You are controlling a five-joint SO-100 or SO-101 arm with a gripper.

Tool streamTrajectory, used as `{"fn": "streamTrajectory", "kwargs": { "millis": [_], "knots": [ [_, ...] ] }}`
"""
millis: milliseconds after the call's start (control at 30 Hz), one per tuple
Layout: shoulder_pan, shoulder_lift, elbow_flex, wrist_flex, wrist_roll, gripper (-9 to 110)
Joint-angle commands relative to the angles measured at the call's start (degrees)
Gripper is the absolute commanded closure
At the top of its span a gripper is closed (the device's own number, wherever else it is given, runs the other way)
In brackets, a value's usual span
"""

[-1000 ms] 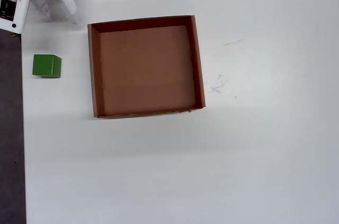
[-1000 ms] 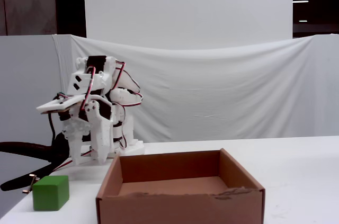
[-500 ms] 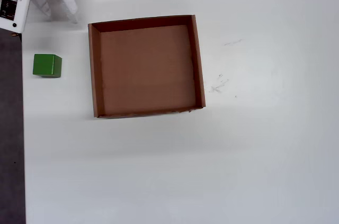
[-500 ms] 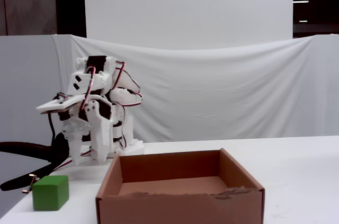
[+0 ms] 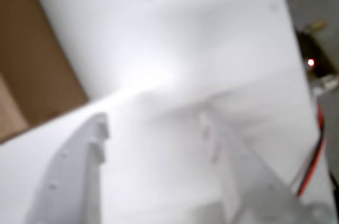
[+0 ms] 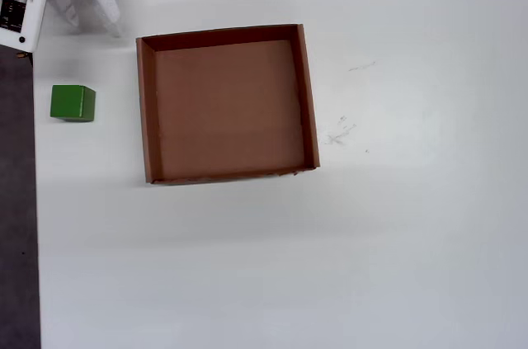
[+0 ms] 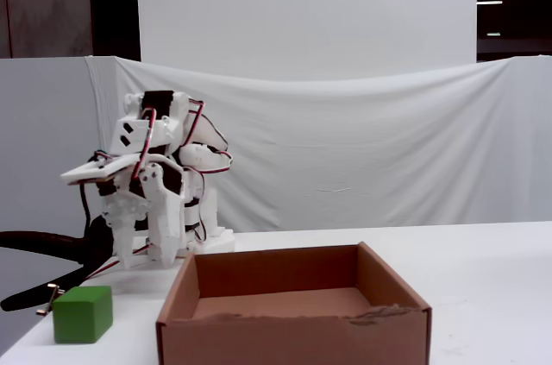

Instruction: Grasp a green cube and put it in a box.

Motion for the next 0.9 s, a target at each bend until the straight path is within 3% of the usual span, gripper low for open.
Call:
{"fn": "streamTrajectory", "kwargs": {
  "millis": [0, 367, 867],
  "knots": [
    [-1.41, -1.67, -0.35, -0.53, 0.26, 77],
    [-4.75, -5.45, -1.23, -1.85, 0.26, 77],
    [0.97, -26.72, -24.43, 1.14, 0.35, 77]
  ]
}}
